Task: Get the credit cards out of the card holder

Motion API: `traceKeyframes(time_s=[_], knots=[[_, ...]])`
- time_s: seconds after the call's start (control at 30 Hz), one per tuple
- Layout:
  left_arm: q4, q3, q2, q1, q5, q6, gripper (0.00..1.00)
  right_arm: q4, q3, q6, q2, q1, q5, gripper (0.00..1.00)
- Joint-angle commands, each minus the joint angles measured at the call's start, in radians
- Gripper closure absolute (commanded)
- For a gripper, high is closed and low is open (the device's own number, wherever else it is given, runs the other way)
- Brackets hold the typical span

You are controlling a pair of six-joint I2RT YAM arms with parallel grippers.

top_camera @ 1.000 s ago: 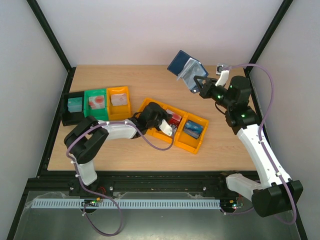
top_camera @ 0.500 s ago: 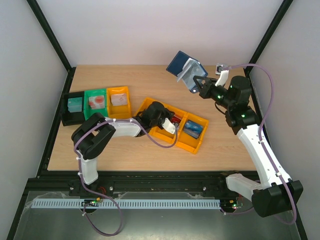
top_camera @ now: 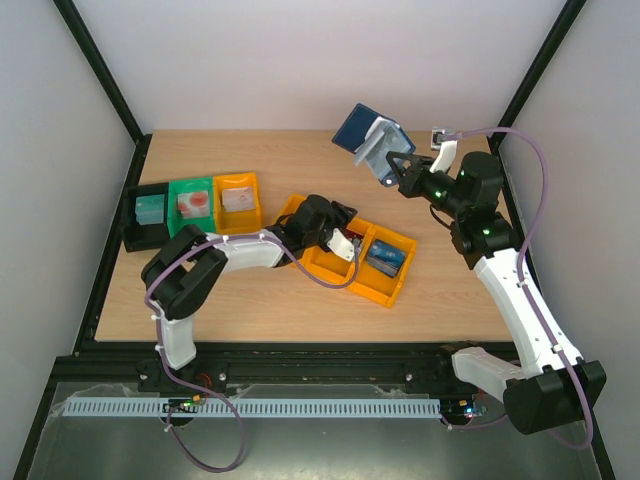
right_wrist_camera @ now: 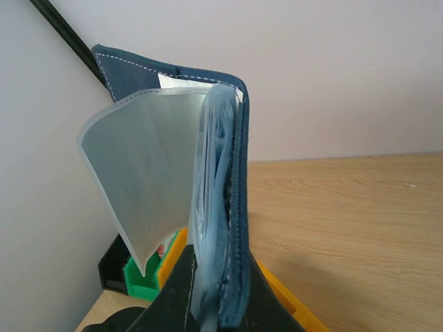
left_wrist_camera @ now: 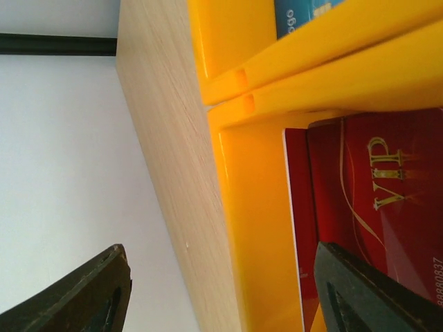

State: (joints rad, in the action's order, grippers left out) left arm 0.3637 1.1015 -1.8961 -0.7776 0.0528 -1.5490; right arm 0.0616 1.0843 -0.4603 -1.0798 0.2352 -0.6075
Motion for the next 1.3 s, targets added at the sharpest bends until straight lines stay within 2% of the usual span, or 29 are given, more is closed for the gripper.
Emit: traceKeyframes(time_s=[0.0,0.47,0.6,0.7,0.83,0.97,1.07,1.17,1.27], knots=[[-0.117,0.007,0.029,0.003,0.03,0.027,0.23,-0.043,0.006,0.021,0.029,-0.002,-0.006,0.99],[-0.155,0.031,0.078,-0.019,0.038,0.105,0.07,-0.033,0.011,0.034,0.043,-0.002,-0.002,0.99],[-0.186,0.03,0.105,-0.027,0.048,0.127,0.05,-0.034,0.01,0.032,0.043,-0.003,-0.003,0.98],[-0.226,0.05,0.124,-0.037,0.051,0.206,0.05,-0.031,0.009,0.032,0.041,-0.003,0.002,0.98],[-0.319,0.102,0.12,-0.04,0.048,0.331,0.23,-0.032,0.01,0.03,0.041,-0.002,0.002,0.98],[-0.338,0.216,0.052,-0.039,-0.024,0.565,0.46,-0.034,0.009,0.029,0.04,-0.002,-0.001,0.98],[-0.422,0.329,-0.025,-0.04,-0.036,0.622,0.52,-0.033,0.009,0.03,0.046,-0.003,-0.001,0.98],[-0.478,0.458,-0.119,-0.039,-0.097,0.69,0.62,-0.031,0.004,0.036,0.057,-0.003,0.001,0.98],[-0.57,0.541,-0.181,-0.042,-0.115,0.67,0.68,-0.033,-0.004,0.044,0.068,-0.002,0.011,0.98]])
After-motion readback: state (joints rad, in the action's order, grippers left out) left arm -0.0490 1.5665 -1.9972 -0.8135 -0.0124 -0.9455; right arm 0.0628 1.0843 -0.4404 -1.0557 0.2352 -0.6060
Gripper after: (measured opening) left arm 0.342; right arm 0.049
